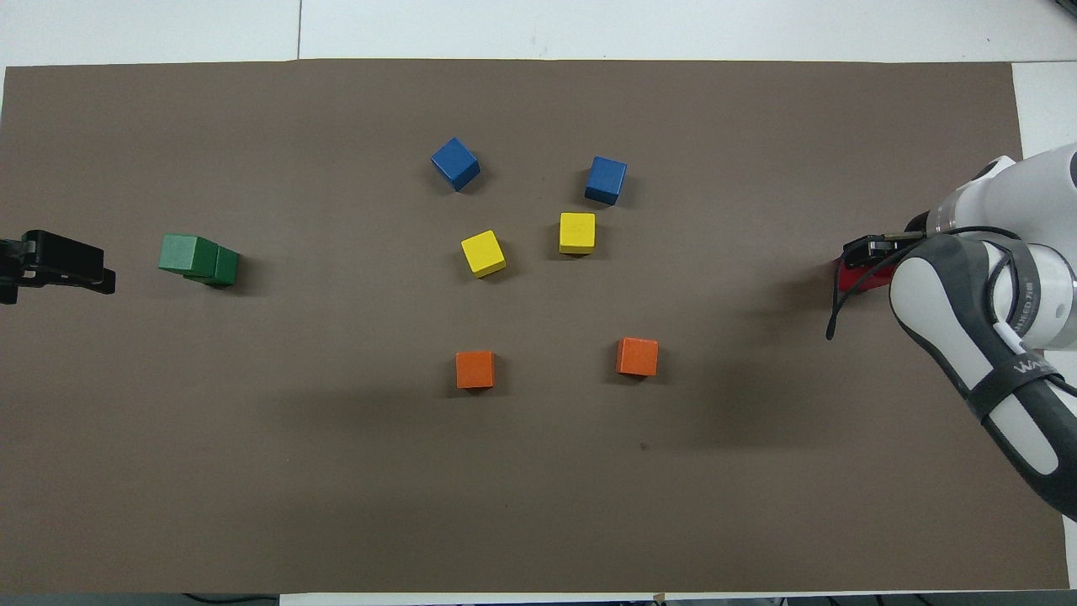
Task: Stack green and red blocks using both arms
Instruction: 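Open the right gripper off the red stack while the left gripper returns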
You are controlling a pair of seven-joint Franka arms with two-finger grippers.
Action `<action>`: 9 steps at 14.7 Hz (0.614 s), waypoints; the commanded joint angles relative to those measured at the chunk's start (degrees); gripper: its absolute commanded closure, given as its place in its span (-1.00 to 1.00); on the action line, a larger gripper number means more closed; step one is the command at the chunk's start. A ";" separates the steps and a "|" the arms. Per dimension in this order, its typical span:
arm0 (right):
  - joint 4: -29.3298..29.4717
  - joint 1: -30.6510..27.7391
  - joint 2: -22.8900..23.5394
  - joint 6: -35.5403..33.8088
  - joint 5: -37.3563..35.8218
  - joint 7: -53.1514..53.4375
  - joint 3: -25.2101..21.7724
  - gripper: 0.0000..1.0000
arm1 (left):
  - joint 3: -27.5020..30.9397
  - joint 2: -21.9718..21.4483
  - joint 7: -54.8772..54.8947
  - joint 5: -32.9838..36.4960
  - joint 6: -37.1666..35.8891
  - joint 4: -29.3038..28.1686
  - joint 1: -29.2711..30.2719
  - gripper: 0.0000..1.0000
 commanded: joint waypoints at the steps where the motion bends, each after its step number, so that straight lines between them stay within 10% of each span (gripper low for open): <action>1: -1.29 -0.22 -1.11 1.14 0.85 -0.44 0.33 -0.92 | 0.44 -0.30 -0.50 0.97 -0.80 0.34 0.16 -1.00; 9: 2.48 1.27 -0.67 0.00 0.77 2.64 0.51 -1.00 | -0.96 3.22 -0.76 1.05 -1.23 2.80 1.21 -1.00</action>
